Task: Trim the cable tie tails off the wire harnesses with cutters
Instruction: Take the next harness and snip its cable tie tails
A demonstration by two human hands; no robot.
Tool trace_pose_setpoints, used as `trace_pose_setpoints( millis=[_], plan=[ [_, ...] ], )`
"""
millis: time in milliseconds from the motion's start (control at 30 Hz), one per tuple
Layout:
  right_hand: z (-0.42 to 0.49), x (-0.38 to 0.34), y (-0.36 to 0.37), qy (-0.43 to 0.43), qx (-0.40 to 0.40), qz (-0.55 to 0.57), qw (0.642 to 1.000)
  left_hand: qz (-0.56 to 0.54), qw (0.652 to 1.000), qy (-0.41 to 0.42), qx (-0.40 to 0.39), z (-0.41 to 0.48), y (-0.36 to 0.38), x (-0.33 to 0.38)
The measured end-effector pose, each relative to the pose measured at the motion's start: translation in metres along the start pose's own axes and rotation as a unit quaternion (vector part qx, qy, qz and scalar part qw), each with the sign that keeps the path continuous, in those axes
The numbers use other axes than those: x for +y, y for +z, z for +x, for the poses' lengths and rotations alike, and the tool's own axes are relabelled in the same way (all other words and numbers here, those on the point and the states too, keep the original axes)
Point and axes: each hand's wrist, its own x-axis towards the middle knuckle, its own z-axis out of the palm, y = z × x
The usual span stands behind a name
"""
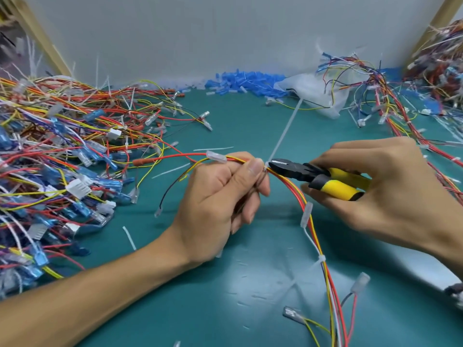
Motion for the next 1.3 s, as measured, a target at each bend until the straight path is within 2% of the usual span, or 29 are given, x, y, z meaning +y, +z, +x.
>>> trace_pose_setpoints(
  millis=[367, 1133, 1300],
  plan=[
    [-0.001, 0.003, -0.006, -0.003, -0.008, -0.026, 1.0, 0.082, 0.994, 0.075, 0.017, -0.004, 0.002, -0.003],
    [0.0, -0.002, -0.01, 0.024, -0.03, -0.007, 0.999, 0.095, 0.992, 0.078, 0.03, -0.005, 0.003, -0.003],
    [0.001, -0.004, -0.009, 0.062, -0.011, 0.008, 0.998, 0.101, 0.991, 0.078, 0.037, -0.002, 0.004, -0.003]
  ],
)
